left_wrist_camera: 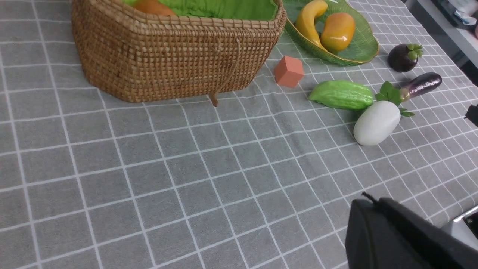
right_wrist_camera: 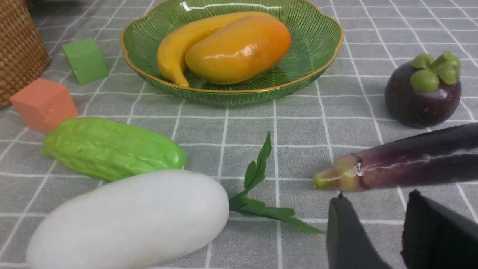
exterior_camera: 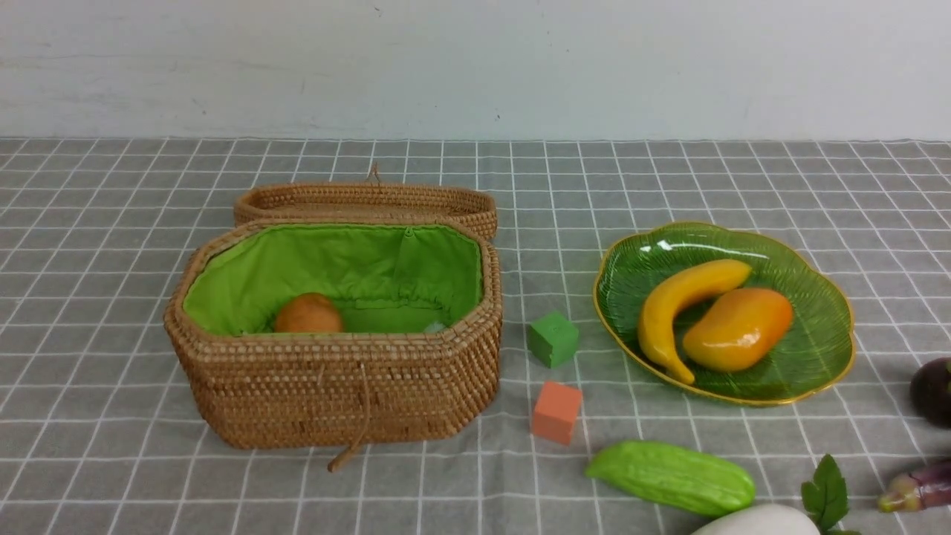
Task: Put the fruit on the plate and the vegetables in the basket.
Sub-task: Take a chayote with your right arm and place it on the basket on the left.
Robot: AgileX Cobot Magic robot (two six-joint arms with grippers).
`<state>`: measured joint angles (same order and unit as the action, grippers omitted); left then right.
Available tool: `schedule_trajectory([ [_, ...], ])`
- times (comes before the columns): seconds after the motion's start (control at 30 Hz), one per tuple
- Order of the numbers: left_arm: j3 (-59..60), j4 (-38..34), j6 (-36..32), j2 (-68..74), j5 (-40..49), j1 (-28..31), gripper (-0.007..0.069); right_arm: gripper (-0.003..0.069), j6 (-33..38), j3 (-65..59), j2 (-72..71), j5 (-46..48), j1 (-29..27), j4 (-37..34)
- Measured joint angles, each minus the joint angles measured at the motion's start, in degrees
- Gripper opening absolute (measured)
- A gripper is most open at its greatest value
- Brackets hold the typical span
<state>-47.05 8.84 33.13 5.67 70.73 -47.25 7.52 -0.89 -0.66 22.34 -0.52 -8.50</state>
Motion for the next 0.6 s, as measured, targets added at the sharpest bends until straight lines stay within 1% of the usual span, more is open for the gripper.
schedule_trajectory([
  [0.2, 0.20, 1.89, 0.00, 0.08, -0.43, 0.00, -0.0013, 0.0241, 0.00, 0.00, 0.00, 0.00, 0.00, 0.00],
  [0.43, 2.12, 6.14, -0.15, 3.71, -8.38, 0.56, -0.0013, 0.0241, 0.00, 0.00, 0.00, 0.00, 0.00, 0.00],
  [0.5, 2.96, 7.12, -0.20, 5.54, -9.56, 2.68, -0.0013, 0.0241, 0.00, 0.00, 0.00, 0.00, 0.00, 0.00],
  [0.53, 3.80, 7.29, -0.38, 6.68, -10.65, 5.54, -0.0013, 0.0241, 0.00, 0.00, 0.00, 0.00, 0.00, 0.00],
  [0.57, 3.94, 7.29, -0.45, 6.81, -10.82, 6.01, -0.0013, 0.0241, 0.00, 0.00, 0.00, 0.00, 0.00, 0.00],
  [0.6, 5.38, 7.29, -1.39, 7.64, -13.02, 10.78, -0.0013, 0.0241, 0.00, 0.00, 0.00, 0.00, 0.00, 0.00],
])
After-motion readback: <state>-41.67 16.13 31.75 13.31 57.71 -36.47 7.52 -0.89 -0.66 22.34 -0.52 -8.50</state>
